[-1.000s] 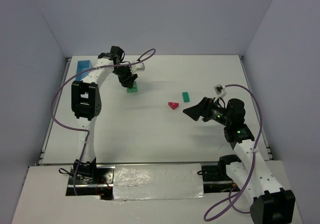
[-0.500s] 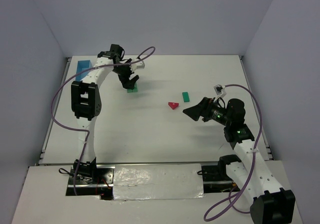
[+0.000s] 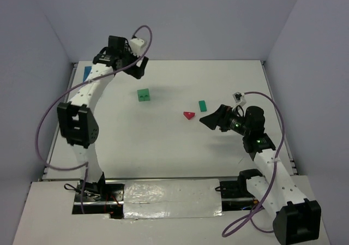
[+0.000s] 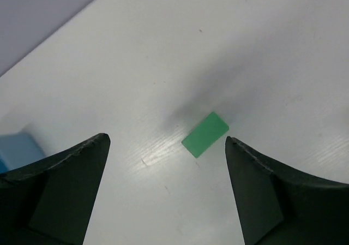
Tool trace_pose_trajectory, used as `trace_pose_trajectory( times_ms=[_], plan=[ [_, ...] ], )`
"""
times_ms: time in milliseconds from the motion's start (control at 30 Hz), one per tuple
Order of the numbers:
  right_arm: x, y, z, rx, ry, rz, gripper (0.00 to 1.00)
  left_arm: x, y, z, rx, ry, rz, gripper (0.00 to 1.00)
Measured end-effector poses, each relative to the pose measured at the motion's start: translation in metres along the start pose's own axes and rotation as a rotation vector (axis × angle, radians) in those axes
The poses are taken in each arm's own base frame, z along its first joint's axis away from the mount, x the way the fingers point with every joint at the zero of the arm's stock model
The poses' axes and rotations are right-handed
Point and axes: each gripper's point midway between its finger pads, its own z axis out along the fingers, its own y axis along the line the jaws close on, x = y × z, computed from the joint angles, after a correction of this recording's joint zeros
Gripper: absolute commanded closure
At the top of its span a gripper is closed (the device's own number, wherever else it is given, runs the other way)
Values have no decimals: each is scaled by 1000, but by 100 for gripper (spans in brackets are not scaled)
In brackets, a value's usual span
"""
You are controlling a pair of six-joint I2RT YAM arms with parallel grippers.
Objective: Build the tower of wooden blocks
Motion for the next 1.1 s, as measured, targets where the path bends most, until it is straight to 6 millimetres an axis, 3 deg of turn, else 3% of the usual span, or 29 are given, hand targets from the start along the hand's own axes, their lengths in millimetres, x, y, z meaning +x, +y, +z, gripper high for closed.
trace_pose_trajectory(
  times_ms=[100,167,267,333,400,500,633,667,800,900,967,1100],
  plan=[
    [4,-19,9,69,17,38,1,-30,2,-68,-154,-149,-212,1],
    [7,-37,18,147,32,77,2,-33,-6,-120,-231,-253,-372,1],
    [15,-67,35,306,83,126,3,-17,-27,-193,-308,-422,-590,1],
    [14,-82,46,416,112,127,4,3,-41,-227,-334,-503,-690,1],
    [6,-91,58,498,123,90,8,28,-54,-245,-343,-552,-754,1],
    [-16,-104,76,608,115,2,13,49,-74,-253,-303,-576,-780,1],
    [-37,-126,93,728,138,-97,28,72,-103,-222,-166,-443,-751,0],
    [-38,-135,98,762,161,-116,39,79,-108,-213,-139,-396,-740,0],
    [-21,-172,112,857,283,-157,46,127,-131,-178,-75,-209,-720,0],
    [-1,-195,114,908,391,-168,47,160,-149,-171,-48,-139,-727,1],
    [8,-204,113,931,440,-178,47,163,-153,-175,-40,-151,-710,0],
    [13,-212,116,945,497,-197,48,150,-153,-184,-28,-219,-684,1]
  ],
)
